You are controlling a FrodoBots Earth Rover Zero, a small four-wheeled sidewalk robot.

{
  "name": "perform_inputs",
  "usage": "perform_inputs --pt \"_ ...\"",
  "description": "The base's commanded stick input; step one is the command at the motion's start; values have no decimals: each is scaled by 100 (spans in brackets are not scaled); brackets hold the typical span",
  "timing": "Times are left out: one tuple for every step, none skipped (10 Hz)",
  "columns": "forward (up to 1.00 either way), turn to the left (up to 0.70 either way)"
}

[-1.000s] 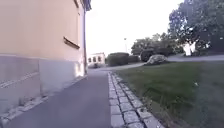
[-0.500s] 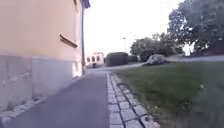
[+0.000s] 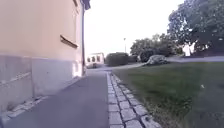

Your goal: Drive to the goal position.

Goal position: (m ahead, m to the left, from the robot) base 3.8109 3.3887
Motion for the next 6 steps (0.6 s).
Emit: perform_inputs --pt "50 0" --pt "50 0" --pt "50 0" --pt "50 0" --pt "50 41" --pt "50 41"
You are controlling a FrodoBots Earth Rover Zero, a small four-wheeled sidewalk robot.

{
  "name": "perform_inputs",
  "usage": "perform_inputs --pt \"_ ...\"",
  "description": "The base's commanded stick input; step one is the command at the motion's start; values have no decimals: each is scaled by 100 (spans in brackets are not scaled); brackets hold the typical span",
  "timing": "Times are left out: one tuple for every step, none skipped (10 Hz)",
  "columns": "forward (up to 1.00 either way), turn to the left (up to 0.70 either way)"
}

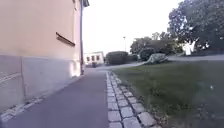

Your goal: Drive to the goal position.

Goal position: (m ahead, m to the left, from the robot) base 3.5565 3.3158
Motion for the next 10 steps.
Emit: perform_inputs --pt "50 30" --pt "50 19" --pt "50 8" --pt "50 0" --pt "50 0" --pt "50 0" --pt "50 0" --pt "50 0" --pt "50 0" --pt "50 6"
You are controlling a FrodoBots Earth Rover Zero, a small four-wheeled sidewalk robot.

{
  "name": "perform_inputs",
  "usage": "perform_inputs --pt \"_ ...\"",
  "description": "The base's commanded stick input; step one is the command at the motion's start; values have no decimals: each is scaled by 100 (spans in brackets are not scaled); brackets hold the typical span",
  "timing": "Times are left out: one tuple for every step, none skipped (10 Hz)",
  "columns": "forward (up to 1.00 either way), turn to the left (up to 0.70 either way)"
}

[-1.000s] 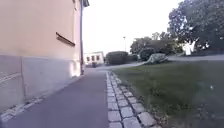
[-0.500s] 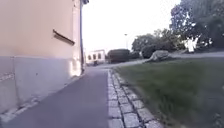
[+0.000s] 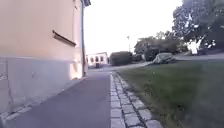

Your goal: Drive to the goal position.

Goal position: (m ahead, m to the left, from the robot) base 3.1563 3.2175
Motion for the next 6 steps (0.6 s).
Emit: perform_inputs --pt "50 15" --pt "50 23" --pt "50 32" --pt "50 40" --pt "50 49" --pt "50 44"
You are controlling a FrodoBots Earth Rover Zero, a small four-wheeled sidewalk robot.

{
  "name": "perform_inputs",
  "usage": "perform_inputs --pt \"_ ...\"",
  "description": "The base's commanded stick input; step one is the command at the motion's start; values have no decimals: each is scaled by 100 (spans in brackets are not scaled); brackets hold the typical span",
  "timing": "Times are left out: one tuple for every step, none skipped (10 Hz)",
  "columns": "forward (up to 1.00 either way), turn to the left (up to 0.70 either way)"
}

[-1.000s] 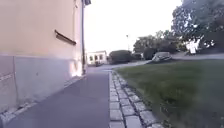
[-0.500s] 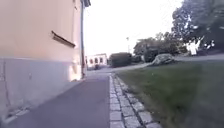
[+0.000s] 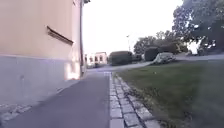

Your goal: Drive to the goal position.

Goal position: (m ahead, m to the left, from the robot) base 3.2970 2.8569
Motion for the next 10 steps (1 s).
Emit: perform_inputs --pt "50 36" --pt "50 29" --pt "50 21" --pt "50 14" --pt "50 7" --pt "50 0" --pt "50 0" --pt "50 0" --pt "50 0" --pt "50 0"
